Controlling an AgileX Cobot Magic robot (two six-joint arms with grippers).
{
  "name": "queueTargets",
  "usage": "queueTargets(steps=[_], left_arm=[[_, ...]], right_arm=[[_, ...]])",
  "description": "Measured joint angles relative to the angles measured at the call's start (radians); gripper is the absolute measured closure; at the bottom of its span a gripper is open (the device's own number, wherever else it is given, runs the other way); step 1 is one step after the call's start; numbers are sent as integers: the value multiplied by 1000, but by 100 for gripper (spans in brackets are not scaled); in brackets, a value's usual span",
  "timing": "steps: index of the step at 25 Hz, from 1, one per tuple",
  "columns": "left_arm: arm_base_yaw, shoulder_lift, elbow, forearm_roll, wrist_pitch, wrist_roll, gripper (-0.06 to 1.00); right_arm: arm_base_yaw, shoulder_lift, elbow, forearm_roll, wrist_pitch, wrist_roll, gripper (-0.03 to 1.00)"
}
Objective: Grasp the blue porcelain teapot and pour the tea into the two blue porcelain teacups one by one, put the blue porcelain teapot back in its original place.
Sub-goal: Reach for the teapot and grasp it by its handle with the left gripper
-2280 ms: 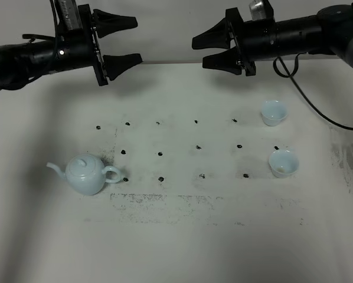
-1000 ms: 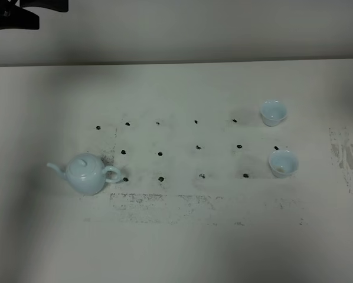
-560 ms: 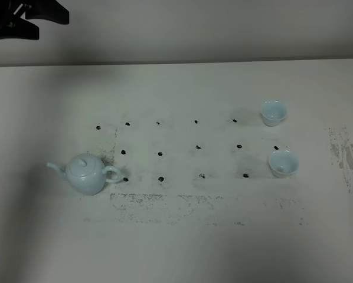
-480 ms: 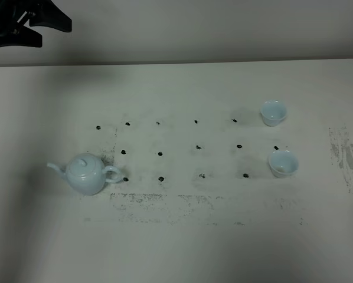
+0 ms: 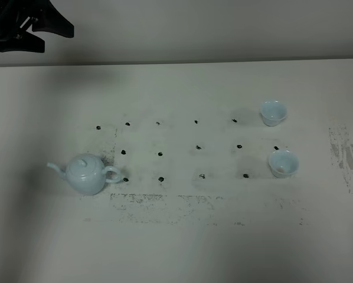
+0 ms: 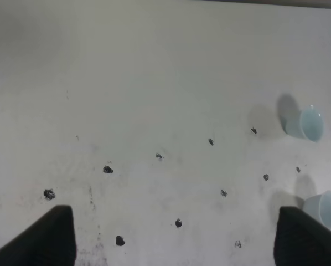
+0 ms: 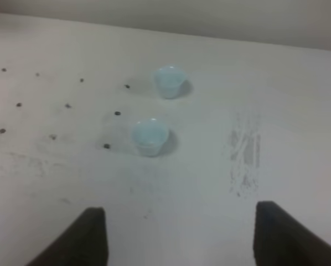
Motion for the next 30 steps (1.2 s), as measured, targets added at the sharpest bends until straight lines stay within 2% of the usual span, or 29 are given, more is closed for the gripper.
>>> queueTargets(steps=[10,30], left_arm=[[0,0,0,0,11,0,21],[0,0,0,3,13,4,21]], right_arm=[[0,-55,72,63,13,-52,42],[0,-56,87,49,36,-24,59]])
